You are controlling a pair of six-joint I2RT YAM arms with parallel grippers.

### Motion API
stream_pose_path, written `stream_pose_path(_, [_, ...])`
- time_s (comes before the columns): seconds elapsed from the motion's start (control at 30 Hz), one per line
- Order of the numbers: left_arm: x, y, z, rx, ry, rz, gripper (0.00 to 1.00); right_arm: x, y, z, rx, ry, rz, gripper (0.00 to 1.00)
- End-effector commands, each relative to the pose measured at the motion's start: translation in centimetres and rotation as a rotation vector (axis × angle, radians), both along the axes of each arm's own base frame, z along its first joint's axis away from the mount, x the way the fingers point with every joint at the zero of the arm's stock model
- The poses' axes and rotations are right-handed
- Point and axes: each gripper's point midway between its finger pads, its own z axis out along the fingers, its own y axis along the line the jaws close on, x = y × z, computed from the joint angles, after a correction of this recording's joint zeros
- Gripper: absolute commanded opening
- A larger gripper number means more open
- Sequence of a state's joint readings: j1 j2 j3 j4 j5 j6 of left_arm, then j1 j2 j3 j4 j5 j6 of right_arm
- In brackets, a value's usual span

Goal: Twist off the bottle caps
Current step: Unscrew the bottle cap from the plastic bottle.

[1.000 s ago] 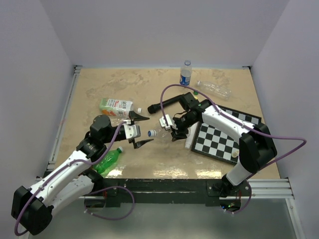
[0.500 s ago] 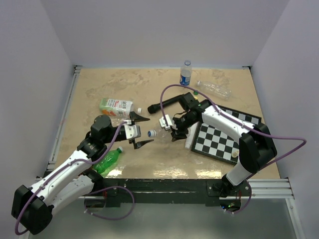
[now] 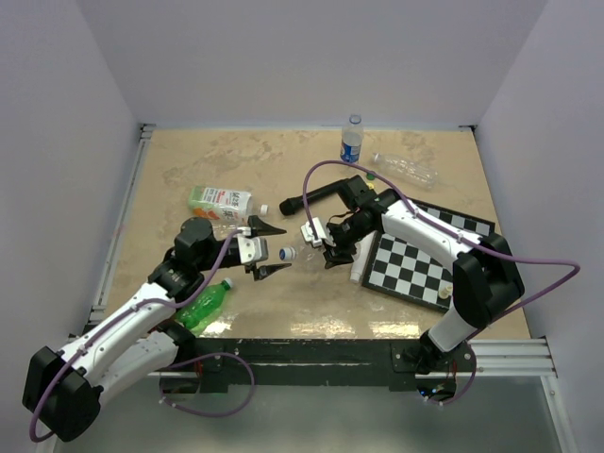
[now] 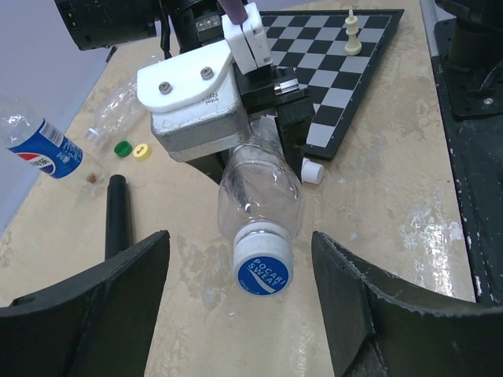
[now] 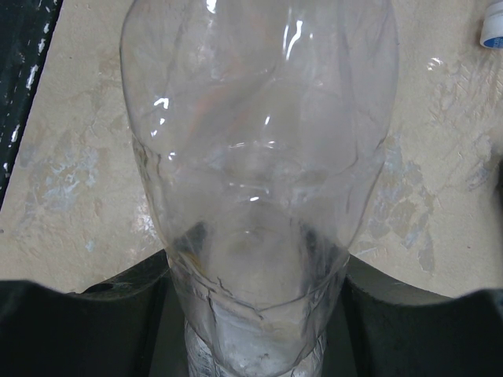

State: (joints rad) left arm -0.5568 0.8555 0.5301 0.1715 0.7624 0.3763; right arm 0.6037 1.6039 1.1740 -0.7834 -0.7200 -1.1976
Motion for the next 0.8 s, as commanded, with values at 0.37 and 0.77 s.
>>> stream_pose_path(0.37, [-0.4, -0.5, -0.2, 0.012, 0.008, -0.048, 0.55, -0.1, 0.6, 1.6, 0.039, -0.030, 0.028, 0.09])
stream_pose_path(0.77, [-0.5, -0.5, -0.7, 0.028, 0.042, -0.055, 0.19, -0.1, 0.7, 1.7, 0.041, -0.032, 0.029, 0.09])
